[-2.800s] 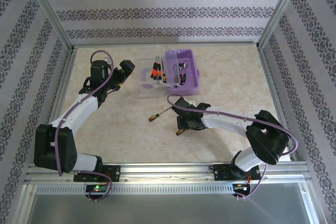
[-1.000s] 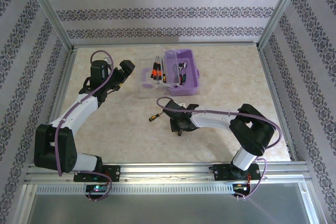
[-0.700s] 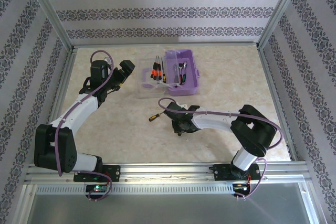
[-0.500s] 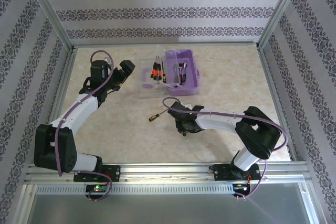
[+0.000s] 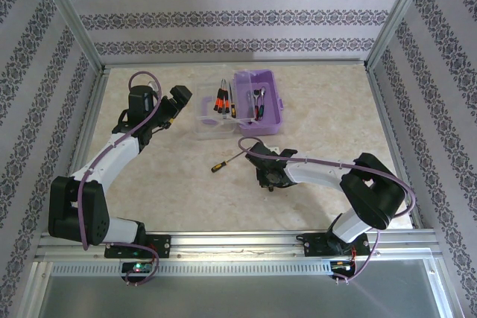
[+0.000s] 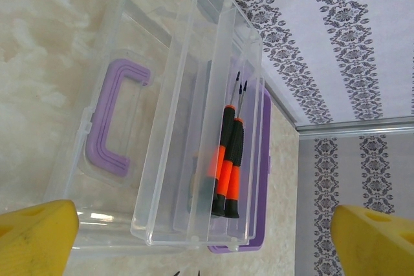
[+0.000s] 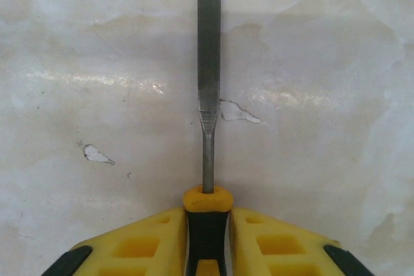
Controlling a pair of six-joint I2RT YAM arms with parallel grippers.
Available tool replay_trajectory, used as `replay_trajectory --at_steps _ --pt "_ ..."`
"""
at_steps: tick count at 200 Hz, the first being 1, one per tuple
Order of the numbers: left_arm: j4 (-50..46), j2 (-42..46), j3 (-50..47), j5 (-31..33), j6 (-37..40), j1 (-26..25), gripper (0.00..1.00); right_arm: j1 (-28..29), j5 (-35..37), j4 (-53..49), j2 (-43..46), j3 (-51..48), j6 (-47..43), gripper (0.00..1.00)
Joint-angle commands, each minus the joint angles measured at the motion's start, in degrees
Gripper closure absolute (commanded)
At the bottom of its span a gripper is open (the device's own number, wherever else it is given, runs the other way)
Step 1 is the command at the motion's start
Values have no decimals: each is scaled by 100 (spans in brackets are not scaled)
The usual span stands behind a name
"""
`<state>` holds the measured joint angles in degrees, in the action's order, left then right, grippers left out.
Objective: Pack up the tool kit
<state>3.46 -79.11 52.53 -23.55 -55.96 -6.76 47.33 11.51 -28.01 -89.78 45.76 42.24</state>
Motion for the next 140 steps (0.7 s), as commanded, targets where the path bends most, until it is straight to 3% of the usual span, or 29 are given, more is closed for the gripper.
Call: replay_trajectory --at_steps 1,41,97,140 --pt "119 -48 101 -38 -2 -29 0 -66 55 -13 -163 -25 -84 73" --pt "97 -57 113 -41 2 -38 0 -82 -18 74 -266 -5 -126 82" --pt "156 -61 106 -88 -28 -61 0 -195 219 -399 693 -50 -251 82" --pt "147 -227 187 -227 92 -435 0 -406 286 -820 1224 -106 -445 82"
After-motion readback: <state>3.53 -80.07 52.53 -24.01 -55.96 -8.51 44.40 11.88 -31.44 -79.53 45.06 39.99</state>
